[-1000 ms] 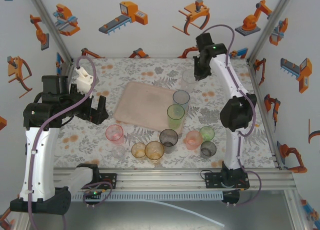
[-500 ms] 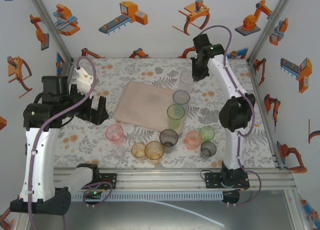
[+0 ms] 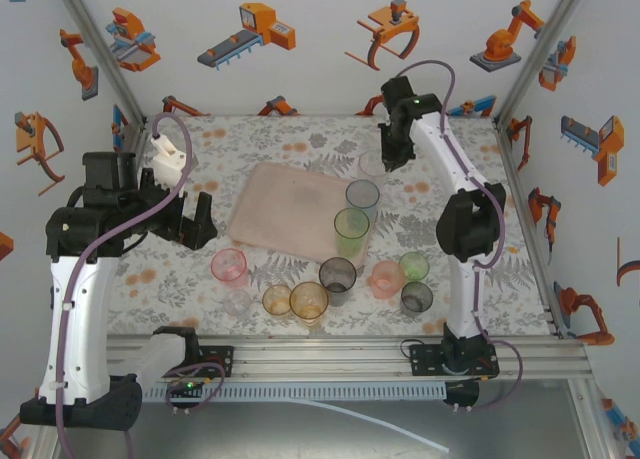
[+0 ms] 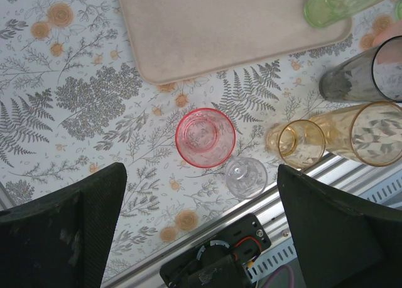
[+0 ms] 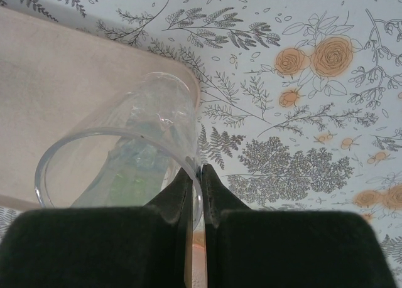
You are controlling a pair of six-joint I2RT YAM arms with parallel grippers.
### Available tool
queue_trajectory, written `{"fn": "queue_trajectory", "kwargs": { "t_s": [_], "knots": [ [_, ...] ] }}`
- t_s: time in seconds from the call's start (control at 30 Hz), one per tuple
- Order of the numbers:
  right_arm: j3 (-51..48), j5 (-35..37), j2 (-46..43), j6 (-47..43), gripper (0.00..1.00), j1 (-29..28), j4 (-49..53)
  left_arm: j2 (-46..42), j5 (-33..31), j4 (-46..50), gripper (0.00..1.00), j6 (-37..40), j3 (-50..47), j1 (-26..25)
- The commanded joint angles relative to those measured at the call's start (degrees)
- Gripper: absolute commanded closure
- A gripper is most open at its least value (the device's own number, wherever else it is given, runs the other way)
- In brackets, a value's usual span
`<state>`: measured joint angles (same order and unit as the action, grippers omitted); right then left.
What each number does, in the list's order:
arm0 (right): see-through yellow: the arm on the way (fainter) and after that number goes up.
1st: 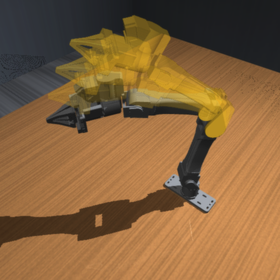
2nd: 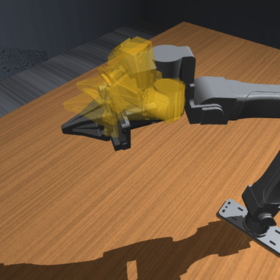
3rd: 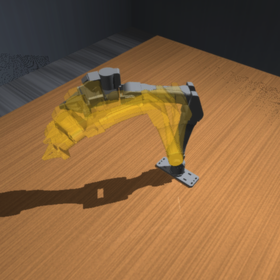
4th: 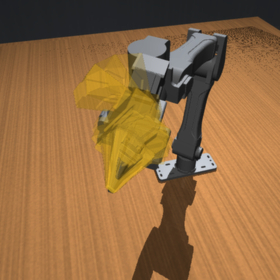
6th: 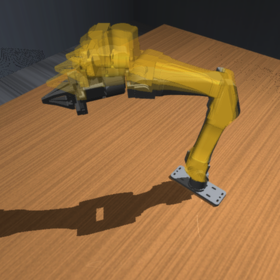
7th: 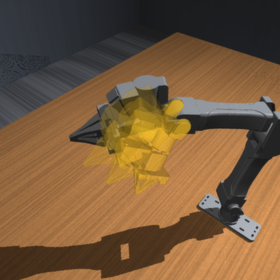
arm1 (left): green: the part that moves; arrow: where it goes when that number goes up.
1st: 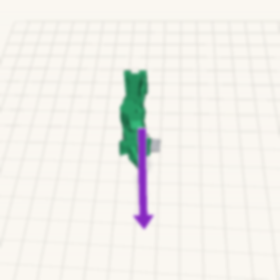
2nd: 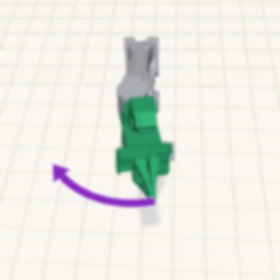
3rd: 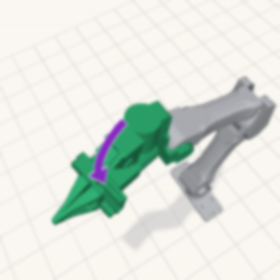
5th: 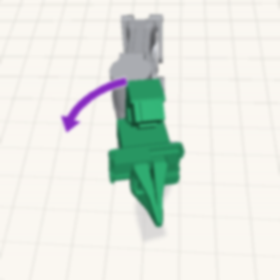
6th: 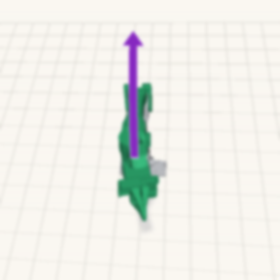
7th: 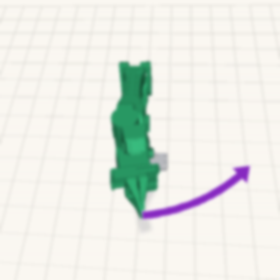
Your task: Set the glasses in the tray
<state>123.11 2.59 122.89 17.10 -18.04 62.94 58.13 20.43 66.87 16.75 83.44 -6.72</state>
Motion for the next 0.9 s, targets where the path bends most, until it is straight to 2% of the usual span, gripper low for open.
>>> {"fn": "queue_trajectory", "kwargs": {
  "t_s": [0.0, 0.7, 0.87],
  "knots": [
    [-1.04, 0.27, 0.88, 0.63, 1.00, -0.31, -1.71, -0.72, 0.92, 0.12, 0.03, 0.08, -0.47, -0.14],
    [-1.70, 0.64, 2.70, 0.76, 1.00, -0.81, -2.73, -0.65, 0.76, 0.16, 0.03, 0.04, -0.37, -0.18],
    [-1.26, 0.47, 2.61, 0.67, 0.97, -0.91, -2.73, -0.67, 0.92, 0.15, 0.03, 0.05, -0.14, -0.21]
  ]
}}
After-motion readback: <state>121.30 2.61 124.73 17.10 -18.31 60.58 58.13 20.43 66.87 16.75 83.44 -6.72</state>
